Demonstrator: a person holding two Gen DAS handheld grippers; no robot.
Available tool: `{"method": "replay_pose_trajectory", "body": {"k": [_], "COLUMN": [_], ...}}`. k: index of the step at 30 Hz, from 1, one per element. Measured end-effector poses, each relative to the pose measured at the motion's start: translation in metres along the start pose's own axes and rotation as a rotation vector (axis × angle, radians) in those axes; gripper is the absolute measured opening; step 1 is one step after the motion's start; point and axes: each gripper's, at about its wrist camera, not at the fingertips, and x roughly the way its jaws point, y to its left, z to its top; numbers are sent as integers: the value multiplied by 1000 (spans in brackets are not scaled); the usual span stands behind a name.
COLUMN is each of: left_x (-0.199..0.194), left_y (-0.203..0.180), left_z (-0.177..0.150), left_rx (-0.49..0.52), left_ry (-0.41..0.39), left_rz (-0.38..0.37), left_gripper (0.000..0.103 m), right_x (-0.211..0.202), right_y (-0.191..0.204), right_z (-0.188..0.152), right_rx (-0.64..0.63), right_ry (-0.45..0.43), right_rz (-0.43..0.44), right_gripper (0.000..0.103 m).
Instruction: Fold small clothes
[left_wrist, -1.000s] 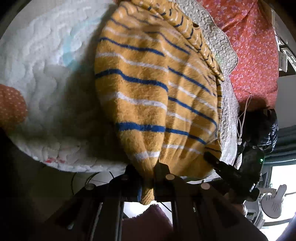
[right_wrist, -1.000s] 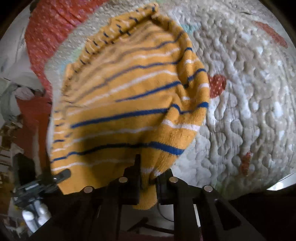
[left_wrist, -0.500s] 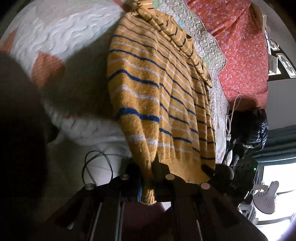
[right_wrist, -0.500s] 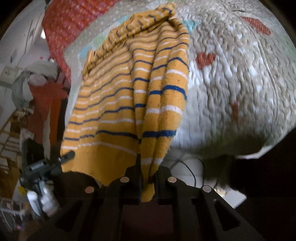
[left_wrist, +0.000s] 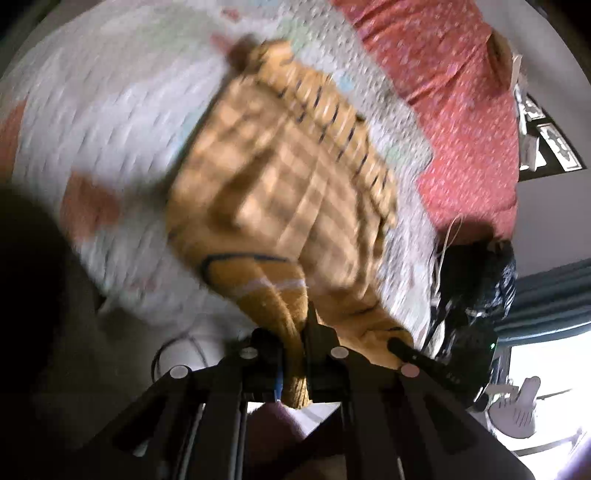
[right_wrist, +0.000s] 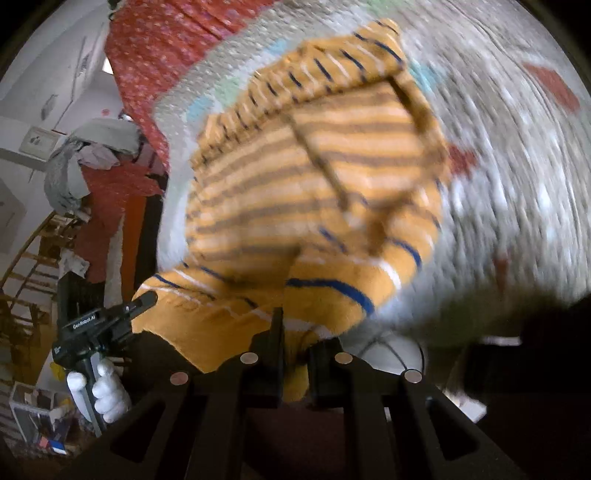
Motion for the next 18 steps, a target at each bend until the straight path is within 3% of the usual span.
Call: {"method": "replay_pose_trajectory", "body": {"k": [6,12,18], "left_x": [16,71,131], "left_y": [-34,-45,-46], "left_z": [68,151,216], "left_rx": [74,75,78], "left_ry": [-65,-81,-56], "left_rz": [35,101,171], "left_gripper": [8,8,8], "right_x": [3,33,76], "right_y": [13,-3,-32], "right_z": [80,172,230], "right_rx": [13,131,232], "right_ry": [-89,-142,-156], "right_rz": [30,32,41], "right_gripper": [11,11,11]}}
